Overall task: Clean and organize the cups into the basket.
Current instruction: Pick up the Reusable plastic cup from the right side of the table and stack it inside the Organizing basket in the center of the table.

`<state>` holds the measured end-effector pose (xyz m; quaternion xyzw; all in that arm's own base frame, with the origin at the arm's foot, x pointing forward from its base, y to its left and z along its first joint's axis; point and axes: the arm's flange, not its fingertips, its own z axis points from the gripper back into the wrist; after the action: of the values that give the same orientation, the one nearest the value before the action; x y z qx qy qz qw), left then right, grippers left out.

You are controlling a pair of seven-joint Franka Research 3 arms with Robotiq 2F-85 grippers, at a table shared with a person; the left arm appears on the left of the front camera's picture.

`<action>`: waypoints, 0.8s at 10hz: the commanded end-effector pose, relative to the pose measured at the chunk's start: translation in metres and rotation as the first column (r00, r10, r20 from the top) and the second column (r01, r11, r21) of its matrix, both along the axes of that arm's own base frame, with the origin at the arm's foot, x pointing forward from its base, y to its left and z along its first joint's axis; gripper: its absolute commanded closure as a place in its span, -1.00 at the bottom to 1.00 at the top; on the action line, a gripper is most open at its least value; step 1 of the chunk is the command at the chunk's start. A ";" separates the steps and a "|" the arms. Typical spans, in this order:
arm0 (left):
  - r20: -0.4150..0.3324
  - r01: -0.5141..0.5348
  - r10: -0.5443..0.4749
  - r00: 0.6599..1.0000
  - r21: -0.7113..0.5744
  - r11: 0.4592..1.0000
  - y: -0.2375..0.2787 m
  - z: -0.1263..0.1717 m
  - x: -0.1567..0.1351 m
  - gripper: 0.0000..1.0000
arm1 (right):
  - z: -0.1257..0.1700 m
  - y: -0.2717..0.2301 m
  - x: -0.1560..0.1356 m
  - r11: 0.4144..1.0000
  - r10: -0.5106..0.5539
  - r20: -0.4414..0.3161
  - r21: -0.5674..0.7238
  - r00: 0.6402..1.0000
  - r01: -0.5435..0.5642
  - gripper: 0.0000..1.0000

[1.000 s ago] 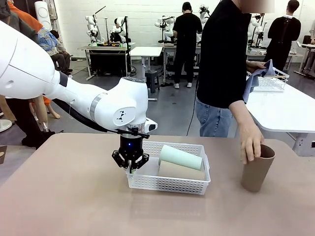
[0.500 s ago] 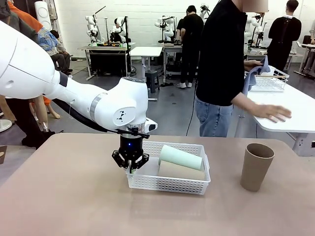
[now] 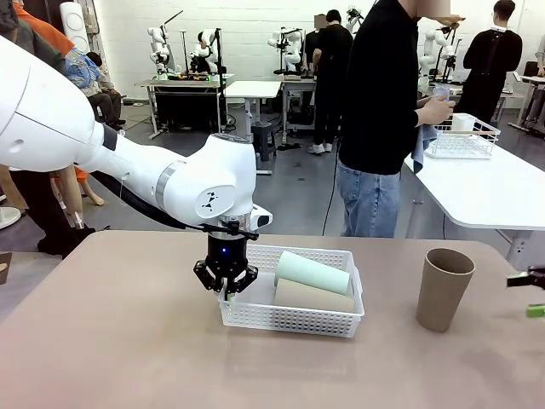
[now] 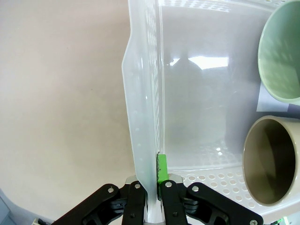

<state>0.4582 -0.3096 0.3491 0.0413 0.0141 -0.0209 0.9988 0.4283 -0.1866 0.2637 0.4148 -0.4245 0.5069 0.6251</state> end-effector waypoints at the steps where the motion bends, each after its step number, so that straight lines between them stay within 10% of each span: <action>1: 0.000 0.008 -0.008 1.000 0.011 1.000 0.001 -0.004 -0.001 1.00 | -0.014 0.008 0.007 0.998 0.044 0.000 -0.035 0.999 -0.044 -1.00; 8: 0.000 0.008 -0.008 1.000 0.011 1.000 0.001 -0.004 -0.001 1.00 | -0.042 0.051 0.017 0.995 0.094 0.011 -0.016 0.996 -0.093 -1.00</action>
<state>0.4582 -0.3096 0.3491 0.0413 0.0141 -0.0209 0.9988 0.4449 -0.1419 0.2299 0.4352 -0.3969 0.5328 0.6076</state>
